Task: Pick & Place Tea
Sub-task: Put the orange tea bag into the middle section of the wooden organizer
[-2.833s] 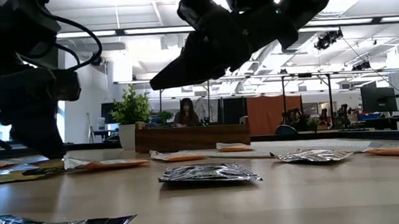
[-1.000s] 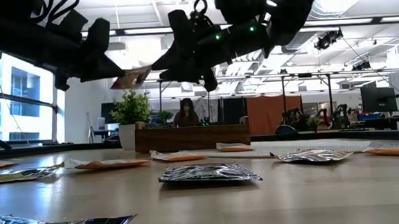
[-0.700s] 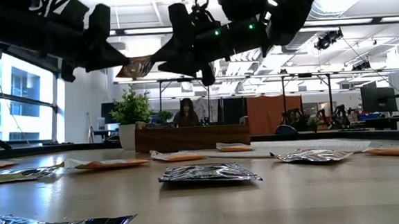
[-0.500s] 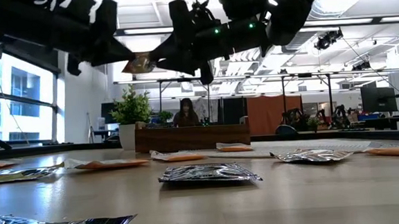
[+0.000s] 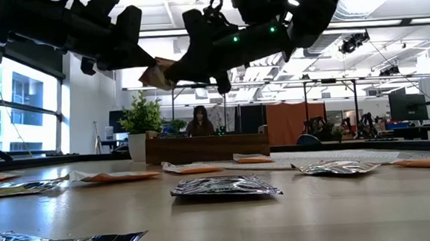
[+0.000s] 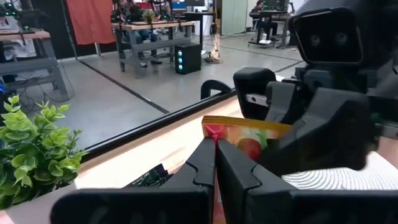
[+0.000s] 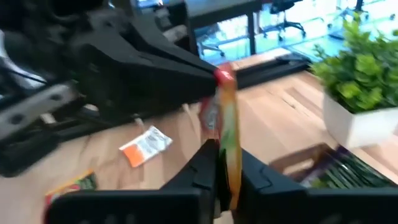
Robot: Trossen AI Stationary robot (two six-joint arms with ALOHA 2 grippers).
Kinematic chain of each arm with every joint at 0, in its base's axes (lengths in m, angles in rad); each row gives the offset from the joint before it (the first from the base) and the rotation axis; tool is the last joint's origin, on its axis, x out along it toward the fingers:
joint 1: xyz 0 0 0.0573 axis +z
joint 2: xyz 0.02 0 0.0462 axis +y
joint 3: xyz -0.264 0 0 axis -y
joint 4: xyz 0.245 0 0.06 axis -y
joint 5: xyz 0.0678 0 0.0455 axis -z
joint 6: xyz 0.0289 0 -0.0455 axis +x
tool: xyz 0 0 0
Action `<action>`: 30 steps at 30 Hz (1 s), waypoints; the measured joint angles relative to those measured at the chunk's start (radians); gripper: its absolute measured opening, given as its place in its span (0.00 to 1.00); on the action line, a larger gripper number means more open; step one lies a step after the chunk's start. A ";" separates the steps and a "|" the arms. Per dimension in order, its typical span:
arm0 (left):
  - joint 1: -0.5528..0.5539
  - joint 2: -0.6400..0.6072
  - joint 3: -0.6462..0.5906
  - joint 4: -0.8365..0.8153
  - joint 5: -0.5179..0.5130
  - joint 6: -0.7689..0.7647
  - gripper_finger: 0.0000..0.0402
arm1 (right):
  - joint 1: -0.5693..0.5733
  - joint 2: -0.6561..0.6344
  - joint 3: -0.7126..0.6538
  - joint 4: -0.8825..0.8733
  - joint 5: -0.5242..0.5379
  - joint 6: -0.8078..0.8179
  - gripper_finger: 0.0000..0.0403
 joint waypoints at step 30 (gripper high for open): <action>0.000 -0.005 0.000 -0.054 0.068 0.150 0.34 | -0.013 -0.058 -0.003 -0.337 0.188 -0.231 0.01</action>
